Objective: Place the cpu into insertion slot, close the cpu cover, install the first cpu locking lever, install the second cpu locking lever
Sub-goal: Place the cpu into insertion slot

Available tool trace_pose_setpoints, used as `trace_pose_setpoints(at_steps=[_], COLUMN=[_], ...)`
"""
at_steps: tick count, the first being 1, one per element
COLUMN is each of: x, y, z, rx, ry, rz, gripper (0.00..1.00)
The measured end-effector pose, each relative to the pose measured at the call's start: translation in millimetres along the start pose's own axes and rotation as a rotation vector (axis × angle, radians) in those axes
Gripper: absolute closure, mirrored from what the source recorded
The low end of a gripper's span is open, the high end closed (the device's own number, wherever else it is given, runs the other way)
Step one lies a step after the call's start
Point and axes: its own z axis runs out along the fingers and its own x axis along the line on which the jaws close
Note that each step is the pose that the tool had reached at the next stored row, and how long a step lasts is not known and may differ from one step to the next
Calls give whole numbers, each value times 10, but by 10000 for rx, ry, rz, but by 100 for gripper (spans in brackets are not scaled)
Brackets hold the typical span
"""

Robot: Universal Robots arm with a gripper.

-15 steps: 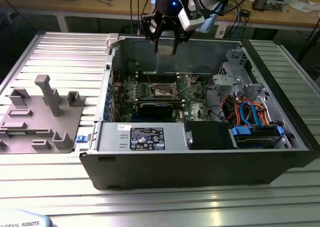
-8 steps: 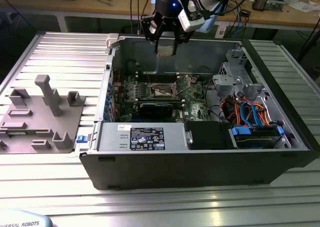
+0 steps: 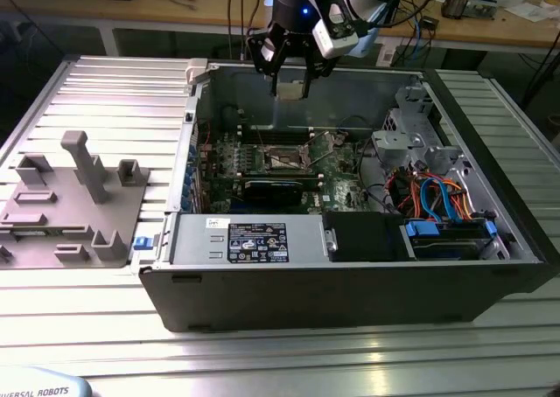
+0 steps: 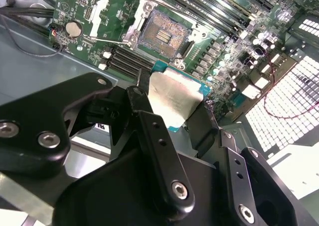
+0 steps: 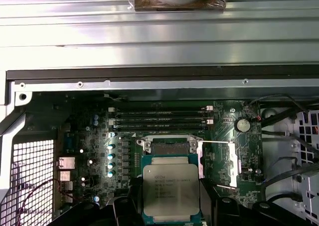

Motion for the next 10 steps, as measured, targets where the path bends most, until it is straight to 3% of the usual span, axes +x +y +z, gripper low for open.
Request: trace_pose_setpoints(at_steps=[10], x=[-1], y=[-2], z=[25], rx=[0], ry=[-1], rz=[1], gripper=[46])
